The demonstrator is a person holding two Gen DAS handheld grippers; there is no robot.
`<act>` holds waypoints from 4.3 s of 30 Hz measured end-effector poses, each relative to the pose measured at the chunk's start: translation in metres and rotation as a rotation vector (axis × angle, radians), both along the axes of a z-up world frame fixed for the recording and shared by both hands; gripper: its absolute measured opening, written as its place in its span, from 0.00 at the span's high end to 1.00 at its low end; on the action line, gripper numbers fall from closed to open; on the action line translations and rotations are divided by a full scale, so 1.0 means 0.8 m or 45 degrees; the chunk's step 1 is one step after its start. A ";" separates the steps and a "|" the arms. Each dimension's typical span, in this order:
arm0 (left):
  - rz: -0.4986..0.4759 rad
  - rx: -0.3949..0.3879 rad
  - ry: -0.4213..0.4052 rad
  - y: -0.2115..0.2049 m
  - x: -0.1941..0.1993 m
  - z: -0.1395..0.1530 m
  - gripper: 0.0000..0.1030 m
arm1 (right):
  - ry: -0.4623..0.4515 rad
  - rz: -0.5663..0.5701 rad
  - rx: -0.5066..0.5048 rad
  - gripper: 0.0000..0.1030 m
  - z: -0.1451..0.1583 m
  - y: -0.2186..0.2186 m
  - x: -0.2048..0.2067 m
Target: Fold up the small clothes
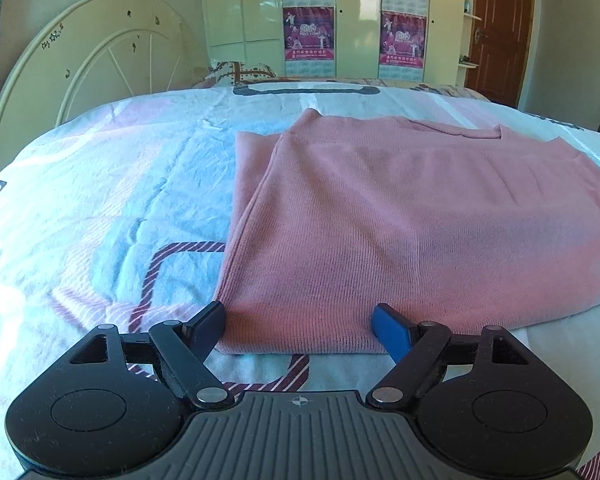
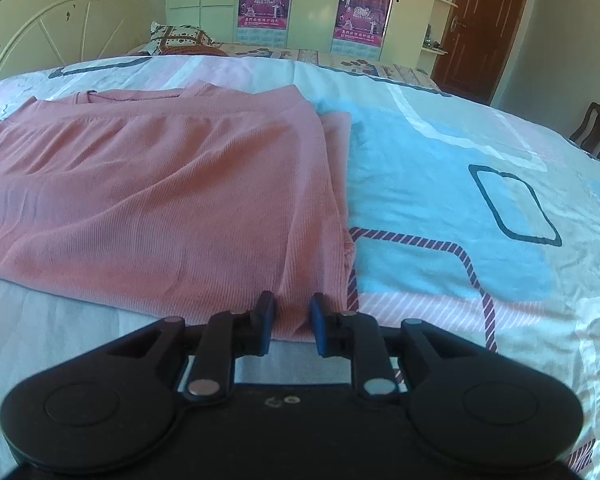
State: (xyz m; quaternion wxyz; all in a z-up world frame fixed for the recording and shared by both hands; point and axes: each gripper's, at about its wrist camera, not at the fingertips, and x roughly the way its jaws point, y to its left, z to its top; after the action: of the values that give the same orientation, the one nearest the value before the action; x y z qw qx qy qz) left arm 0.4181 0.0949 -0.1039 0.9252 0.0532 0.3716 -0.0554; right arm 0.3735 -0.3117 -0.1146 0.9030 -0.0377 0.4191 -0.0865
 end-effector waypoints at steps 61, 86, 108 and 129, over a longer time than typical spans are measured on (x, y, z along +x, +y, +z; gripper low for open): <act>0.777 -1.274 -0.056 0.067 0.074 -0.104 0.92 | -0.073 0.337 0.414 0.98 -0.016 0.147 0.143; -0.321 -0.712 0.220 -0.405 0.090 0.031 0.45 | -0.398 -0.228 0.873 0.56 0.045 -0.202 0.005; 0.016 -0.572 0.178 -0.222 0.170 -0.008 0.35 | -0.003 0.095 0.779 0.60 0.008 -0.093 0.103; -0.123 -0.450 0.153 -0.243 0.191 0.023 0.34 | -0.194 0.098 0.440 0.91 0.036 -0.092 0.063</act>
State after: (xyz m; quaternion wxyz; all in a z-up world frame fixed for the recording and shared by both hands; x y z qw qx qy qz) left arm 0.5709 -0.0994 -0.0854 0.8925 -0.0958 0.4077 -0.1675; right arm 0.4236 -0.3855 -0.0855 0.9278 0.1086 0.3564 0.0189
